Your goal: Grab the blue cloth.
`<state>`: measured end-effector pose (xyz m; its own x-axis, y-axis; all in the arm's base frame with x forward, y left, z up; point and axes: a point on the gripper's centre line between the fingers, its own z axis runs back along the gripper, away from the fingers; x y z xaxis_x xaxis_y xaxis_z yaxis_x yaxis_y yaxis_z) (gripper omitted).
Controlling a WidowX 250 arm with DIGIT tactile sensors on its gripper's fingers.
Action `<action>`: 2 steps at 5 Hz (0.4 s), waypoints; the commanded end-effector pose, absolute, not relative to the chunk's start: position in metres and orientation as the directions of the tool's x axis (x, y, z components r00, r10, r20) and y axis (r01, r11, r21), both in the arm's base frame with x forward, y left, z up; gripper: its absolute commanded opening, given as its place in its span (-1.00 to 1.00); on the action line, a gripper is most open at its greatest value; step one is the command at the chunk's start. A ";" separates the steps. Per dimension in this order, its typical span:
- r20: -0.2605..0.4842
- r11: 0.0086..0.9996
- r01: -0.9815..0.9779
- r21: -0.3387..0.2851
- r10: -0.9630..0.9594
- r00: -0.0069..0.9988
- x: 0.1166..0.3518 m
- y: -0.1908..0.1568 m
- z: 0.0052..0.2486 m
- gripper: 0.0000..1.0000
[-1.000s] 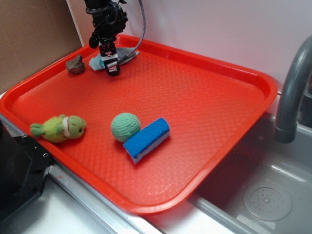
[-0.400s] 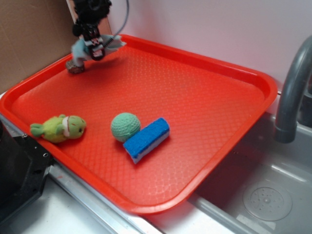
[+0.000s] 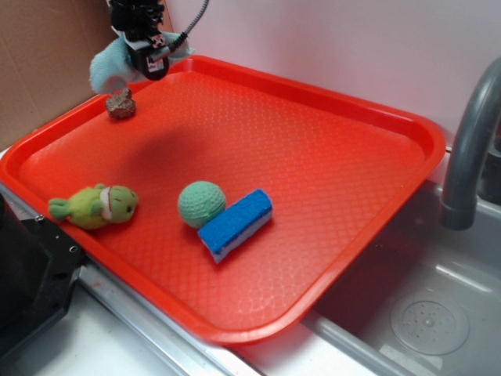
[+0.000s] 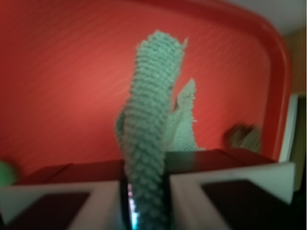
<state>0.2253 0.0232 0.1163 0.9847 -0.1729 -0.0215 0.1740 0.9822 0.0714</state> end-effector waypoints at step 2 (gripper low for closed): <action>-0.019 0.984 -0.125 -0.124 0.123 0.992 0.212 -0.012 0.148 -1.00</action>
